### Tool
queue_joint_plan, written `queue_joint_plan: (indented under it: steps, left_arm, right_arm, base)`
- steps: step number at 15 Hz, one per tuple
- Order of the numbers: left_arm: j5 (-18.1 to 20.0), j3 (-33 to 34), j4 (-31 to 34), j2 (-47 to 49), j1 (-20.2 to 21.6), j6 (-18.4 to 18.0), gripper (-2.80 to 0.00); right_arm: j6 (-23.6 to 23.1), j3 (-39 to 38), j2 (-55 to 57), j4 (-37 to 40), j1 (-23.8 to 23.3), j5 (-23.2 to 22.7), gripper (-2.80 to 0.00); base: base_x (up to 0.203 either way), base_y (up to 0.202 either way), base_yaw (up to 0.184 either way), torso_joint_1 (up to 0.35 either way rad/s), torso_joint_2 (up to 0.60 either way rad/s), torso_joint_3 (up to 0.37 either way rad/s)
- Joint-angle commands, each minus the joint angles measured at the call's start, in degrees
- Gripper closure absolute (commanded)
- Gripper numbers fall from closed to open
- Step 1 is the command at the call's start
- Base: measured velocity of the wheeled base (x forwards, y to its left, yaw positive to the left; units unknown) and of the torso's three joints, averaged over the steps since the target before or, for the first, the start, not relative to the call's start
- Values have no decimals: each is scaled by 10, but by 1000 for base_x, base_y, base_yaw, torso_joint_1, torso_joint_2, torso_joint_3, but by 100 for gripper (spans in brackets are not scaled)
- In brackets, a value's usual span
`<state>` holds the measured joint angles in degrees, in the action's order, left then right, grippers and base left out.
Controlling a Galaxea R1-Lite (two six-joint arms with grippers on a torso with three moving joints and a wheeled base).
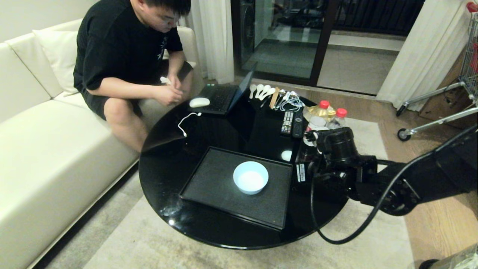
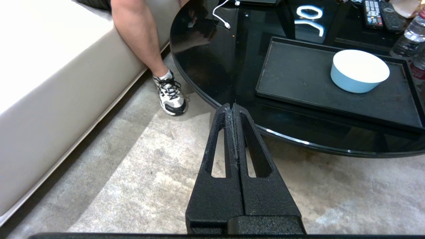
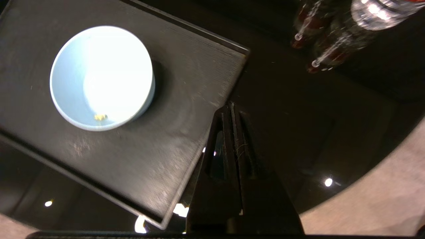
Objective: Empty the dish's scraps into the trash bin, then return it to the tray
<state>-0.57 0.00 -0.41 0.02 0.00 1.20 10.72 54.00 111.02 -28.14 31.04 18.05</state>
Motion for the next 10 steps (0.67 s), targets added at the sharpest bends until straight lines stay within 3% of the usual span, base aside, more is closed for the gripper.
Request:
queue_joint_plan:
  steps: [1, 5, 10]
  left_arm:
    - [0, 0, 0, 0, 0, 0, 0]
    - [0, 0, 0, 0, 0, 0, 0]
    - [0, 0, 0, 0, 0, 0, 0]
  right_arm:
    - [-14, -65, -53, -40, -2, 1, 0]
    - [-33, -161, -124, -93, -15, 0, 0]
    - [-34, -264, -214, -101, -38, 0, 0]
  base:
    - [0, 0, 0, 0, 0, 0]
    - [0, 0, 0, 0, 0, 0]
    - [0, 0, 0, 0, 0, 0]
